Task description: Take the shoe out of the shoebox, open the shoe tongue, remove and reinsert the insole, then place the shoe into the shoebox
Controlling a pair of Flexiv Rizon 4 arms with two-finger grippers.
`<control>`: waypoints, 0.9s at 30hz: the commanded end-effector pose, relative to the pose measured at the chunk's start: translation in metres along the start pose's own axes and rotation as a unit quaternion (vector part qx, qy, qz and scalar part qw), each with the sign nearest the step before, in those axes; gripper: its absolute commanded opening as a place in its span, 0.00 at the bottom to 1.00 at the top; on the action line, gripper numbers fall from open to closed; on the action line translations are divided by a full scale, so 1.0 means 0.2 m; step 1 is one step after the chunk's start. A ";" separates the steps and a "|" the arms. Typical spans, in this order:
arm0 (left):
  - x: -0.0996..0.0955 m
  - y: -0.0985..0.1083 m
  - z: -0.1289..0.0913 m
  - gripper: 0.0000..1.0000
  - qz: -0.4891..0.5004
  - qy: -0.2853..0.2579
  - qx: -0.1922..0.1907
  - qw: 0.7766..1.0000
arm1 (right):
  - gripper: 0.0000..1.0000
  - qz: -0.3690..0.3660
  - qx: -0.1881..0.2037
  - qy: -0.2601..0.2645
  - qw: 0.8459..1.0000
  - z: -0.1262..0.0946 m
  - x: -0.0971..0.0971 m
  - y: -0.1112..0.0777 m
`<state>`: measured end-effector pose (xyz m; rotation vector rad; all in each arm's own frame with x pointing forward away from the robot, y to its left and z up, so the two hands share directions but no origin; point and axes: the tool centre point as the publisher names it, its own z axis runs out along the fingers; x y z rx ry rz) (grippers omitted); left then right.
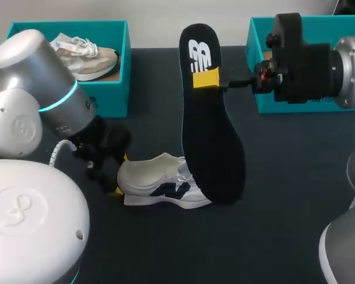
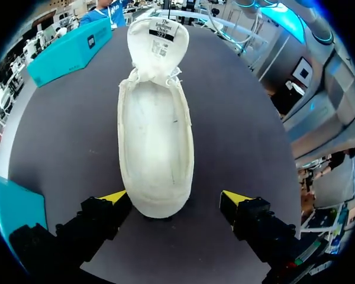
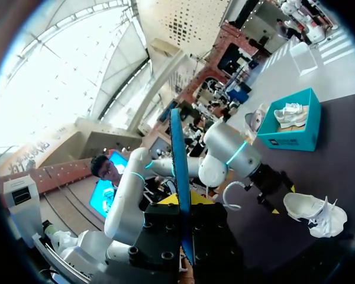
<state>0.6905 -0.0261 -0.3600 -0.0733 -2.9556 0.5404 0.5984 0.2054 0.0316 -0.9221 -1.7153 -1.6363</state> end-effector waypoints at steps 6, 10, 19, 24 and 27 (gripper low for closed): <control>0.00 -0.02 0.00 1.00 0.005 -0.008 -0.068 0.998 | 0.00 0.001 -0.040 -0.004 0.999 0.02 0.04 -0.03; 0.01 -0.03 -0.02 1.00 0.005 -0.020 -0.084 0.996 | 0.00 0.001 -0.040 -0.004 0.999 0.02 0.04 -0.03; -0.02 -0.03 -0.07 1.00 -0.003 -0.040 -0.090 0.995 | 0.00 0.001 -0.040 -0.004 0.999 0.02 0.04 -0.03; -0.02 -0.03 -0.07 1.00 -0.003 -0.040 -0.090 0.995 | 0.00 0.001 -0.040 -0.004 0.999 0.02 0.04 -0.03; -0.02 -0.03 -0.07 1.00 -0.003 -0.040 -0.090 0.995 | 0.00 0.001 -0.040 -0.004 0.999 0.02 0.04 -0.03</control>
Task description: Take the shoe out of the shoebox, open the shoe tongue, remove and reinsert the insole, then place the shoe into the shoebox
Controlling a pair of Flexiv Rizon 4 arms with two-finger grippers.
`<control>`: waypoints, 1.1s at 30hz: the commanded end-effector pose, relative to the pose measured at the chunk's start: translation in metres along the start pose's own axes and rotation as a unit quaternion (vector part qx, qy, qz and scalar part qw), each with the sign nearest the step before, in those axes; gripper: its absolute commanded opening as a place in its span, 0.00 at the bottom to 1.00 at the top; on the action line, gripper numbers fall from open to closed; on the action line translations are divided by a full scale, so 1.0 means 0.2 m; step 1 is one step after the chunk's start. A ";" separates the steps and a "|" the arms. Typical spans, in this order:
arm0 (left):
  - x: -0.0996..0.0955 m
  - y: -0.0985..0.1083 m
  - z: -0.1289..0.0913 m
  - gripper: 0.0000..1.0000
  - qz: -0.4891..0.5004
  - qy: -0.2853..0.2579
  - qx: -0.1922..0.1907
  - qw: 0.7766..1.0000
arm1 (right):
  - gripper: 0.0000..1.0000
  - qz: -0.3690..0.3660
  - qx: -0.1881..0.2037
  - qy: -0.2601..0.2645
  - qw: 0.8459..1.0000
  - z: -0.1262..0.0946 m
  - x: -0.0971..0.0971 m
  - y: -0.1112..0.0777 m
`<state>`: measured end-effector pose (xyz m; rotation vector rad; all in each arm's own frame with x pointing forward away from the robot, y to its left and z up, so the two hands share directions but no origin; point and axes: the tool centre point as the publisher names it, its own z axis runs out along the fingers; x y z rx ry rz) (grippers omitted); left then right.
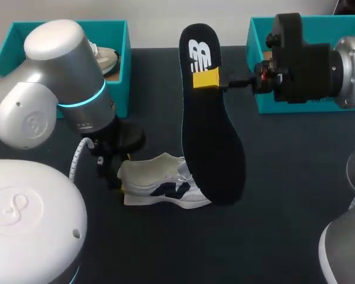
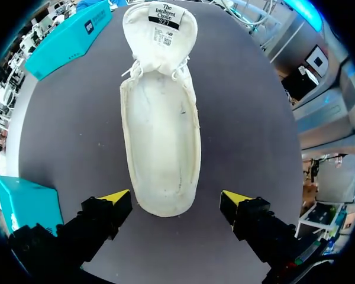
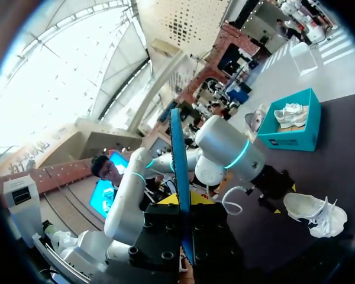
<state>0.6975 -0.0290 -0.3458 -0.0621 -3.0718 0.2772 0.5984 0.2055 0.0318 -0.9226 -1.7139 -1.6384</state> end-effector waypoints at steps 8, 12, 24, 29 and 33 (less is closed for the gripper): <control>-0.01 -0.06 -0.06 1.00 -0.023 -0.008 -0.016 1.000 | 0.00 0.001 -0.039 -0.004 0.999 0.02 0.04 -0.03; -0.06 -0.11 -0.11 1.00 -0.037 -0.009 0.006 0.999 | 0.00 0.001 -0.039 -0.004 0.999 0.02 0.04 -0.03; -0.27 -0.34 -0.07 1.00 -0.040 -0.023 0.029 0.999 | 0.00 0.001 -0.039 -0.004 0.999 0.02 0.04 -0.03; -0.33 -0.41 0.01 1.00 -0.045 -0.027 0.046 0.998 | 0.00 0.001 -0.039 -0.004 0.999 0.02 0.04 -0.03; -0.35 -0.47 0.10 0.89 -0.043 -0.014 0.026 0.999 | 0.00 0.001 -0.039 -0.004 0.999 0.02 0.04 -0.03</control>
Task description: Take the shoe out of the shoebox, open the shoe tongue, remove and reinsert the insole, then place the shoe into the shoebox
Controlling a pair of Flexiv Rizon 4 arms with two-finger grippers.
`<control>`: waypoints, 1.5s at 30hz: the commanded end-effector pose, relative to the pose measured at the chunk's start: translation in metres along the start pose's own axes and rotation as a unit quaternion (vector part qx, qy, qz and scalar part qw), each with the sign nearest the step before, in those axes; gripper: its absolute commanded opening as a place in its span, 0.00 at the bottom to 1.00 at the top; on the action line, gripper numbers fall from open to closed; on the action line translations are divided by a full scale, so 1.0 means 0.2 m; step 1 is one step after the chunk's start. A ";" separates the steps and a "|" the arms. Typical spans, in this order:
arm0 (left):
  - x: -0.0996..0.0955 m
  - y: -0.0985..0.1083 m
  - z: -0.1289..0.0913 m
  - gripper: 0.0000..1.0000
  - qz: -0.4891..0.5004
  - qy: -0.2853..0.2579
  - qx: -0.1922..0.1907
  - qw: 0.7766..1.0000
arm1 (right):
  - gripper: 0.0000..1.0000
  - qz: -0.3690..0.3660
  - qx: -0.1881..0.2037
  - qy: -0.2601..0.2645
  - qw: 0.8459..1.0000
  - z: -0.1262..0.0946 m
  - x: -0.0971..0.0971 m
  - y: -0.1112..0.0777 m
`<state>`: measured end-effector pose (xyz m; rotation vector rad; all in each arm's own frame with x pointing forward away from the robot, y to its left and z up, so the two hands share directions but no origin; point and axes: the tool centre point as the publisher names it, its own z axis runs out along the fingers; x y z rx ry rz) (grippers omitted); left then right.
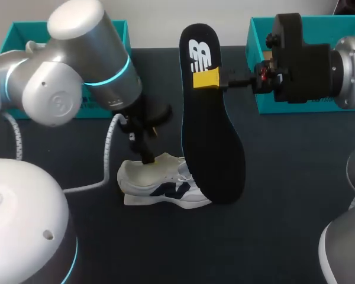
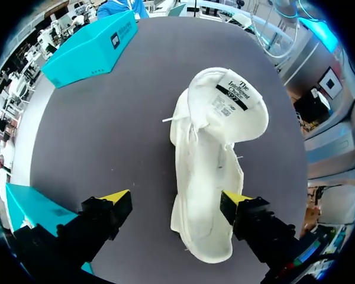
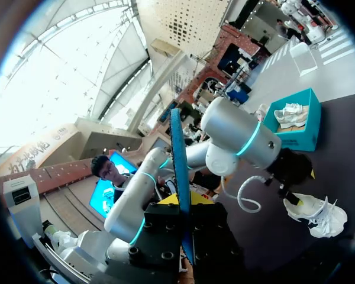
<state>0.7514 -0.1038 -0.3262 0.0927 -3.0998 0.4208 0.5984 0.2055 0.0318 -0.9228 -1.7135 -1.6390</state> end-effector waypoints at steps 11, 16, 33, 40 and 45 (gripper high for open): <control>-0.01 -0.12 0.31 0.60 0.001 0.022 -0.045 0.999 | 0.00 0.001 -0.039 -0.004 0.999 0.02 0.04 -0.03; -0.01 -0.11 0.34 0.51 -0.002 0.026 -0.050 0.998 | 0.00 0.001 -0.039 -0.004 0.999 0.02 0.04 -0.03; 0.05 -0.06 0.35 0.00 0.042 0.082 -0.067 0.994 | 0.00 0.001 -0.039 -0.004 0.999 0.02 0.04 -0.03; 0.05 -0.08 0.25 0.00 0.187 0.210 -0.072 0.957 | 0.00 0.001 -0.039 -0.004 0.999 0.02 0.04 -0.03; 0.03 -0.10 0.15 0.00 0.347 0.268 -0.094 0.894 | 0.00 0.001 -0.039 -0.004 0.999 0.02 0.04 -0.03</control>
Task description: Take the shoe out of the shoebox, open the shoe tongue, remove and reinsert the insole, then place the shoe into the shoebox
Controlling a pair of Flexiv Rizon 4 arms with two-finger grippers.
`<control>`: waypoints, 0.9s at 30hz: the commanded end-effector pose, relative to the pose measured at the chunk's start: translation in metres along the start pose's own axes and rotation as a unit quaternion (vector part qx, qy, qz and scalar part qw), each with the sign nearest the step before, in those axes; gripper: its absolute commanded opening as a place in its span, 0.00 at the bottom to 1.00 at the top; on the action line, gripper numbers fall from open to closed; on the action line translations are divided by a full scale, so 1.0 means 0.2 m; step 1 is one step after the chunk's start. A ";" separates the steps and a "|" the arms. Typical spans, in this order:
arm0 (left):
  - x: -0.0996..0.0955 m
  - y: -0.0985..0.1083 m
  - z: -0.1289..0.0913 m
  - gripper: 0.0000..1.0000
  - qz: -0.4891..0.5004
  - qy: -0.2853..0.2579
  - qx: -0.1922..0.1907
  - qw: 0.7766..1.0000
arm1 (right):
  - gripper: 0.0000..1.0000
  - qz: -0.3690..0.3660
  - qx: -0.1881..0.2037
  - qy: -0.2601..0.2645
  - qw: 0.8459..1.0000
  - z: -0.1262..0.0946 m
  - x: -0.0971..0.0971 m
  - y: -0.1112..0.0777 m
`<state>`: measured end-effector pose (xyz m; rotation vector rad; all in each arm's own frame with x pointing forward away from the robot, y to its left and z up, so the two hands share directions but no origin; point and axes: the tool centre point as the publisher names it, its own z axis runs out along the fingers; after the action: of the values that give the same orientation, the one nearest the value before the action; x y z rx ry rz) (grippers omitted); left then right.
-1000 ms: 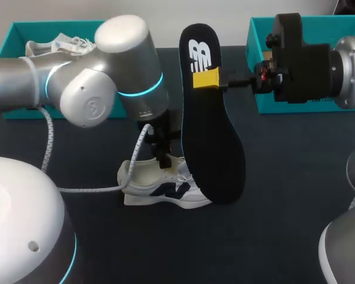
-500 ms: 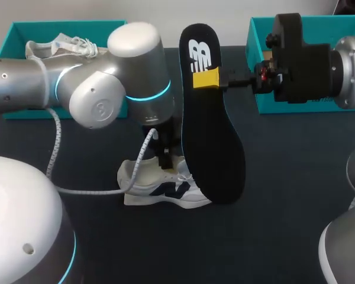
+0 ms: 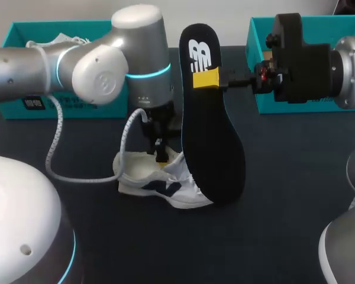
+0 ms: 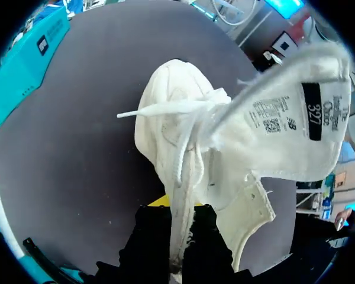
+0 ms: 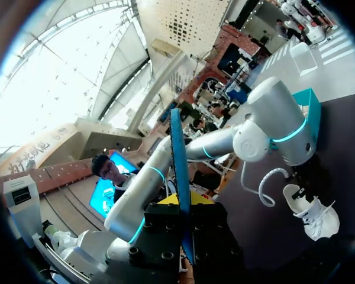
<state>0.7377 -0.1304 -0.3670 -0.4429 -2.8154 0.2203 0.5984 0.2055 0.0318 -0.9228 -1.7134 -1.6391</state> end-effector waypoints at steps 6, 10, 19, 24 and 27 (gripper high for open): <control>0.00 0.00 -0.20 0.00 0.348 0.161 -0.080 0.920 | 0.00 0.001 -0.039 -0.004 0.999 0.02 0.04 -0.03; 0.01 -0.01 -0.26 0.00 0.377 0.157 -0.093 0.908 | 0.00 0.001 -0.039 -0.004 0.999 0.02 0.04 -0.03; 0.01 -0.01 -0.26 0.00 0.377 0.157 -0.093 0.908 | 0.00 0.001 -0.039 -0.004 0.999 0.02 0.04 -0.03; 0.01 -0.01 -0.26 0.00 0.377 0.157 -0.093 0.908 | 0.00 0.001 -0.039 -0.004 0.999 0.02 0.04 -0.03; 0.01 -0.01 -0.26 0.00 0.377 0.157 -0.093 0.908 | 0.00 0.001 -0.039 -0.004 0.999 0.02 0.04 -0.03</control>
<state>0.7484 -0.1229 -0.3186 -1.4711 -2.2539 0.0468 0.5984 0.2055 0.0318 -0.9229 -1.7133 -1.6391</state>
